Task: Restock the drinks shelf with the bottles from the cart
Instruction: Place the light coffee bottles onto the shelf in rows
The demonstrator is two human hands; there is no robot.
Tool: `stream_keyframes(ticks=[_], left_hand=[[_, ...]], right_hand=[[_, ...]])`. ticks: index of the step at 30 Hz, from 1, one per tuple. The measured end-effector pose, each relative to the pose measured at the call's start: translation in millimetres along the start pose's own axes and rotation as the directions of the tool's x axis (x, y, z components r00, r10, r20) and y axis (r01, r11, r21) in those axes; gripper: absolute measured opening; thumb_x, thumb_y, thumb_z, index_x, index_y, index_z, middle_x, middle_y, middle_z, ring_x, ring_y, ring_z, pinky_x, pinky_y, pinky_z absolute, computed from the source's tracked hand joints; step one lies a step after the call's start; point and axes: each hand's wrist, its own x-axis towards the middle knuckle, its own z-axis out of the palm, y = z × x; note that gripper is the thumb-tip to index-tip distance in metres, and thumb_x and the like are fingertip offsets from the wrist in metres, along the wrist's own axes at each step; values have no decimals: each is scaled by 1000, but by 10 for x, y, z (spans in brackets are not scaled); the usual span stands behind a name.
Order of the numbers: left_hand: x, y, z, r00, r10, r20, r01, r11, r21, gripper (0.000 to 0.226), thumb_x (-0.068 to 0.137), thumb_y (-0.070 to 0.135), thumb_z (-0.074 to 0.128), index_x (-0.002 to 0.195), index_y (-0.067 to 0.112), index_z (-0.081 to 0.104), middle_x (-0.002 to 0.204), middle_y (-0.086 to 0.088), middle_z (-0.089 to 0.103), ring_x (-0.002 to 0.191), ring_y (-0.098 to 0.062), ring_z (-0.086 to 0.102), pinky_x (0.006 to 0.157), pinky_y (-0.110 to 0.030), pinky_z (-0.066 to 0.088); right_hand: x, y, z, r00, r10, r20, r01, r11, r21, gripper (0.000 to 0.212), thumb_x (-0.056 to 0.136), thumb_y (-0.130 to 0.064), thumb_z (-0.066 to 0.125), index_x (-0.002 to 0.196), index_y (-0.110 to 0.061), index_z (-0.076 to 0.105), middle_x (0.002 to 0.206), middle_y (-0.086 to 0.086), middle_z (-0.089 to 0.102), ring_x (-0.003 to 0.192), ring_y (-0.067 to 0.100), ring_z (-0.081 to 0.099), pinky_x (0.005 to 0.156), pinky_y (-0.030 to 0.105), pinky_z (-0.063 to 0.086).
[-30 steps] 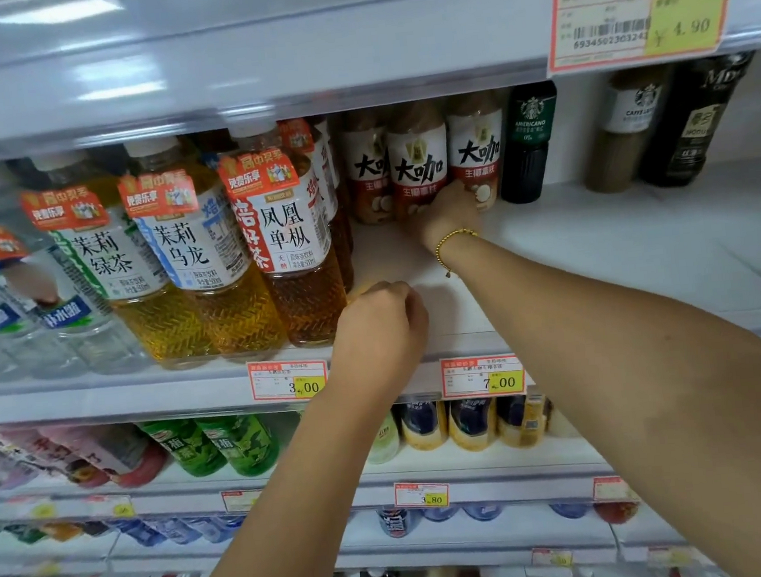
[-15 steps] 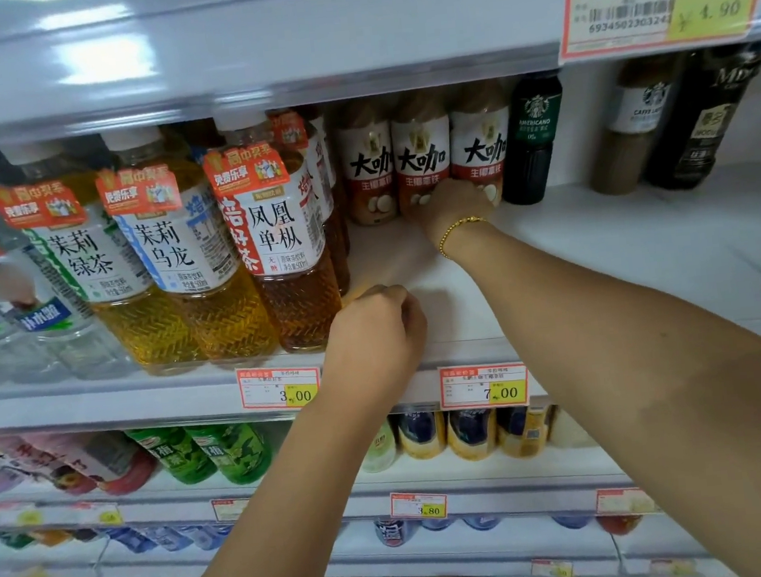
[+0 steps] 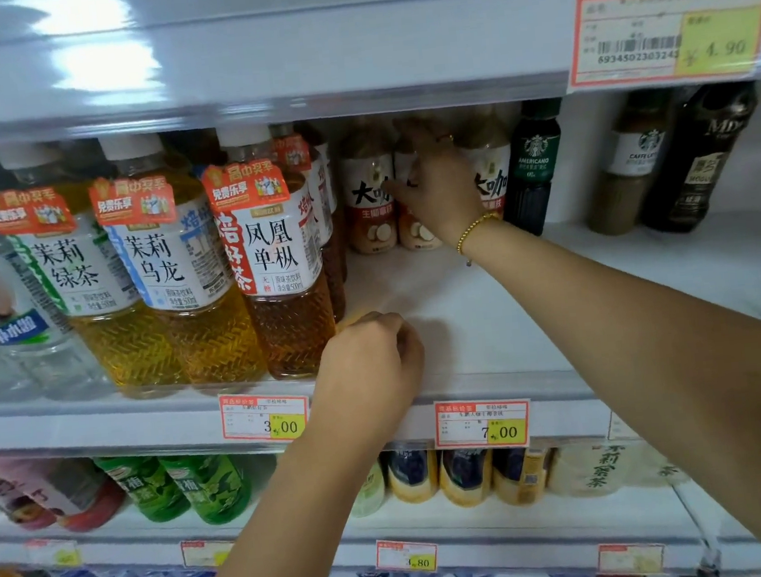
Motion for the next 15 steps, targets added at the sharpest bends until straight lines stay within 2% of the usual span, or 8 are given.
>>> stream_keyframes(ticks=[3, 6, 8, 9, 12, 15], left_hand=[[1, -20, 24, 999, 22, -23, -22, 1000, 8, 31, 89, 28, 43, 87, 9, 67, 85, -6, 65, 76, -24, 60, 65, -31, 43], [9, -28, 38, 998, 43, -46, -42, 999, 15, 31, 90, 28, 42, 87, 9, 67, 84, -6, 64, 76, -24, 59, 66, -31, 42], [12, -36, 56, 997, 48, -62, -47, 999, 9, 26, 91, 25, 47, 88, 9, 67, 86, -6, 65, 77, -23, 59, 68, -31, 43], [14, -44, 64, 996, 56, -75, -55, 998, 12, 27, 91, 26, 46, 88, 9, 67, 87, -6, 66, 78, -23, 59, 68, -31, 43], [3, -57, 69, 992, 82, -97, -80, 997, 21, 30, 90, 28, 43, 87, 9, 67, 84, -7, 66, 77, -25, 59, 65, -30, 39], [-6, -56, 62, 990, 103, -101, -100, 994, 33, 40, 87, 35, 34, 86, 10, 66, 83, -8, 65, 78, -27, 58, 62, -28, 30]], right_hand=[[54, 31, 52, 999, -7, 34, 5, 999, 46, 80, 77, -19, 73, 144, -9, 31, 146, 15, 39, 123, 33, 50, 104, 37, 42], [97, 46, 73, 999, -28, 44, 25, 998, 65, 86, 78, -18, 73, 148, -11, 24, 150, 13, 34, 132, 31, 42, 106, 43, 41], [86, 17, 84, 996, -23, 84, 19, 999, 49, 85, 81, -17, 69, 149, -14, 19, 149, 12, 37, 134, 28, 39, 106, 33, 38], [76, 0, 93, 994, -15, 104, 11, 999, 37, 85, 83, -18, 68, 150, -14, 16, 147, 13, 39, 131, 27, 42, 101, 30, 39], [115, -44, 126, 992, 18, 122, -21, 999, 28, 89, 84, -19, 67, 151, -11, 8, 144, 16, 43, 129, 30, 44, 99, 29, 37], [301, -131, 91, 987, 82, 138, -77, 996, -43, 84, 85, -23, 65, 149, -5, 13, 145, 16, 40, 132, 31, 40, 99, 22, 34]])
